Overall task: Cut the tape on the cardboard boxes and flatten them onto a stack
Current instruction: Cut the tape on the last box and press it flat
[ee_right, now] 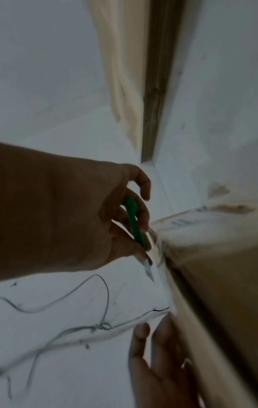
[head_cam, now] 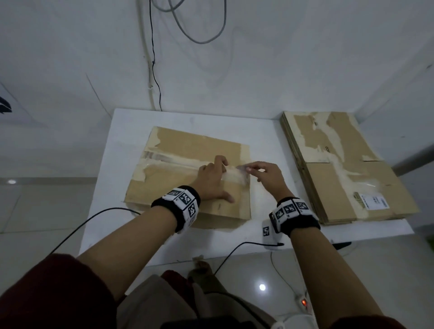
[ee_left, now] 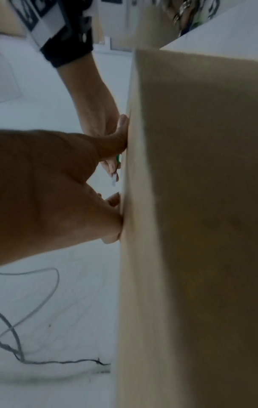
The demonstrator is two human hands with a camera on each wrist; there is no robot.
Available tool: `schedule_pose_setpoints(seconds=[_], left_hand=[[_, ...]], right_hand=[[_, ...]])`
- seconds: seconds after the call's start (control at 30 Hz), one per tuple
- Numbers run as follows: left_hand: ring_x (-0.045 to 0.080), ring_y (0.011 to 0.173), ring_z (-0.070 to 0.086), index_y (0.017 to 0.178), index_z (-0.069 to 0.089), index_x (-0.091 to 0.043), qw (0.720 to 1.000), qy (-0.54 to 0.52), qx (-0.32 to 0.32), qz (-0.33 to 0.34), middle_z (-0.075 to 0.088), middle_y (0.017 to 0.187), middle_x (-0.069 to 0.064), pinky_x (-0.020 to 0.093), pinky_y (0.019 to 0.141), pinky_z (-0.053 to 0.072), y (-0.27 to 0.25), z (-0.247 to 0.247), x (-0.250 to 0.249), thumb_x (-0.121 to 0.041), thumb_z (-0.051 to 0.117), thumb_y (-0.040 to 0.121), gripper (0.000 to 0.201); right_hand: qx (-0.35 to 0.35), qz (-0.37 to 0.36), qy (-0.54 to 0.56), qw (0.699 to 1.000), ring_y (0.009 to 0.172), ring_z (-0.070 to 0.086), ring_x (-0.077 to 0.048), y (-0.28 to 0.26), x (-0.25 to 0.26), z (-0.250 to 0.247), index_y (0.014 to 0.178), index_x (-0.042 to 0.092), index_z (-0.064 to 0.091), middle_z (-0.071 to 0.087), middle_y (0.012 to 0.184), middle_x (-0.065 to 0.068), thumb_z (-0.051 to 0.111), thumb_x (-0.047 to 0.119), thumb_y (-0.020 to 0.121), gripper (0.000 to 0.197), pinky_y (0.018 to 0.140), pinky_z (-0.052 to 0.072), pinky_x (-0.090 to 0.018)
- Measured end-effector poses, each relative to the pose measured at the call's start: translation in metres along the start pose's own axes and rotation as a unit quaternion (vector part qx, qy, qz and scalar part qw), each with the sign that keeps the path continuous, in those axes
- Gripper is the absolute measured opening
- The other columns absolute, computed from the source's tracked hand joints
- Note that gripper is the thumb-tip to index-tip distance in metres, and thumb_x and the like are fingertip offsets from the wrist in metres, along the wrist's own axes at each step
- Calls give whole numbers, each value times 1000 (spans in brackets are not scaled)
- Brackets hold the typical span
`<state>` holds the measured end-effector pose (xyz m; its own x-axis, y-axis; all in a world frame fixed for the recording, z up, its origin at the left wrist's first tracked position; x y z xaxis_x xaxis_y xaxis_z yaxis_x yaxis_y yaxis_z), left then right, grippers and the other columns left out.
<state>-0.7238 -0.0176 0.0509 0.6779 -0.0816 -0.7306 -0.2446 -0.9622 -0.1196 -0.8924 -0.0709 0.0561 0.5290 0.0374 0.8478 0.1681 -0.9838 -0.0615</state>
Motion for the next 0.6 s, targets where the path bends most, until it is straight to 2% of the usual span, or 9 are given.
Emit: schedule_pose_setpoints(seconds=[0.07, 0.2, 0.4, 0.47, 0.53, 0.6], left_hand=[[21, 107, 49, 120, 29, -15, 1000, 5, -9, 4, 48, 111, 0, 33, 93, 28, 1, 1, 1, -39, 93, 49, 99], [18, 102, 47, 116, 30, -17, 1000, 8, -16, 13, 45, 107, -3, 31, 88, 26, 2, 1, -1, -39, 92, 49, 93], [15, 96, 43, 109, 27, -22, 999, 23, -18, 36, 43, 104, -5, 30, 85, 25, 1, 1, -5, -38, 91, 51, 88], [15, 96, 43, 111, 30, -20, 998, 31, -21, 43, 43, 105, -5, 30, 87, 26, 1, 0, -6, -37, 91, 52, 87], [15, 97, 42, 111, 30, -20, 998, 30, -22, 48, 42, 105, -4, 30, 88, 25, 1, -1, -7, -36, 91, 52, 87], [15, 96, 42, 108, 27, -22, 998, 27, -20, 55, 41, 104, -4, 31, 89, 26, 1, -1, -8, -34, 91, 51, 87]], right_hand=[[41, -11, -42, 998, 78, 60, 13, -2, 4, -3, 90, 24, 76, 71, 84, 17, 73, 11, 85, 14, 66, 40, -3], [71, -18, -73, 995, 79, 61, 8, 0, 14, 2, 84, 17, 79, 72, 79, 12, 75, 7, 80, 12, 71, 40, -3], [107, -13, -125, 986, 85, 67, -3, 6, 14, -4, 78, 27, 78, 75, 78, 6, 76, 11, 79, 16, 84, 46, -21], [91, -2, -119, 989, 84, 66, -4, 3, 8, -5, 78, 30, 77, 75, 81, 4, 75, 13, 81, 17, 83, 46, -22], [78, 21, -76, 994, 83, 65, 1, -4, 2, -4, 84, 25, 78, 76, 86, 3, 74, 12, 82, 13, 82, 46, -20], [84, 46, -33, 995, 73, 62, 10, -9, -1, -7, 91, 16, 77, 74, 83, 5, 73, 8, 84, 11, 71, 44, -10]])
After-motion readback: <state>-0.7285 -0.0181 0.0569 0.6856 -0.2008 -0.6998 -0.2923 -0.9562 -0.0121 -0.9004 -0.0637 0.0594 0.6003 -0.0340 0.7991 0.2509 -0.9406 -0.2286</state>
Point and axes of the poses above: each hand's wrist, its own y-axis towards the middle knuckle, its own z-axis out of the palm, x = y × z, the point moved 8 cm from there along y, towards the middle knuckle
